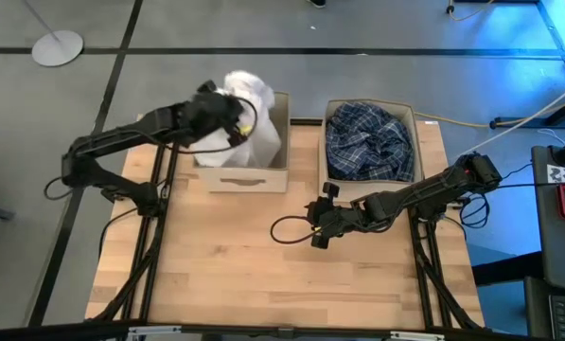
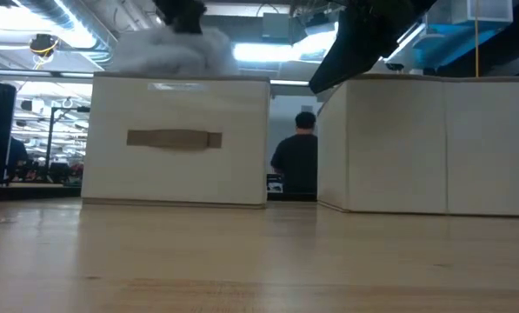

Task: Sort clothes
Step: Put the white shirt in the left laundry organizer

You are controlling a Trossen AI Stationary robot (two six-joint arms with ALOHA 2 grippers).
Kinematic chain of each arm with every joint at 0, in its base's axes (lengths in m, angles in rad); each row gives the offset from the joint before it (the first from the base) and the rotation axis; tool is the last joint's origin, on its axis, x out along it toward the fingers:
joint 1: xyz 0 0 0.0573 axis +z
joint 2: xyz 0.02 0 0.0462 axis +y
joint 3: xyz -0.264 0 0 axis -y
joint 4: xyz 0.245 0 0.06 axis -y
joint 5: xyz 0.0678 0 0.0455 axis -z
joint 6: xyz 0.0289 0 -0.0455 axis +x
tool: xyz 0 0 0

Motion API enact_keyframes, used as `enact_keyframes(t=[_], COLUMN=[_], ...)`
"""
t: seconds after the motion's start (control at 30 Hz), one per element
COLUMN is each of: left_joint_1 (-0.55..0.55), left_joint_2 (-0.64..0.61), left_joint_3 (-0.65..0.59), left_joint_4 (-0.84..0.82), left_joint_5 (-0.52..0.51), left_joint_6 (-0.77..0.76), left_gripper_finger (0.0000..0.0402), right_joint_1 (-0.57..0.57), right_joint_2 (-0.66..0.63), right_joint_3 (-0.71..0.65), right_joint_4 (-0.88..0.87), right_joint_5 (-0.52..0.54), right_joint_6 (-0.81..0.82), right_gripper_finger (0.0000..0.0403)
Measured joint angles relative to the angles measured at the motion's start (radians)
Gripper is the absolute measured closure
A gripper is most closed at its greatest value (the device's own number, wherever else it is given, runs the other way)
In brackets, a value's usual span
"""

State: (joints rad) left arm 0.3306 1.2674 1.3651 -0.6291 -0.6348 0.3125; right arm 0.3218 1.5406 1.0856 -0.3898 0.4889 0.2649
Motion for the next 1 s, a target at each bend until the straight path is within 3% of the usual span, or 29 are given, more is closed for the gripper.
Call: enact_keyframes(t=[0.13, 0.23, 0.37, 0.7, 1.0], left_joint_1=[0.0, 0.0, 0.023, 0.126, 0.131], left_joint_2=[0.062, 0.113, 0.185, 0.384, 0.52], left_joint_3=[0.0, 0.0, 0.0, 0.0, 0.0], left_joint_4=[-0.14, -0.195, -0.178, -0.068, -0.165], left_joint_5=[0.13, 0.159, 0.182, 0.398, 0.423], left_joint_6=[-0.071, -0.073, -0.074, -0.089, -0.095], left_gripper_finger=[0.038, 0.038, 0.038, 0.038, 0.038], right_joint_1=[0.0, 0.0, 0.0, 0.0, 0.0], right_joint_2=[0.0, 0.0, 0.0, 0.0, 0.0], right_joint_3=[0.0, 0.0, 0.0, 0.0, 0.0], right_joint_4=[0.0, 0.003, 0.011, 0.022, 0.021], right_joint_5=[0.0, 0.0, 0.0, -0.002, -0.011], right_joint_6=[0.0, 0.0, 0.0, 0.0, -0.002], right_gripper_finger=[0.0263, 0.0263, 0.0263, 0.0263, 0.0263])
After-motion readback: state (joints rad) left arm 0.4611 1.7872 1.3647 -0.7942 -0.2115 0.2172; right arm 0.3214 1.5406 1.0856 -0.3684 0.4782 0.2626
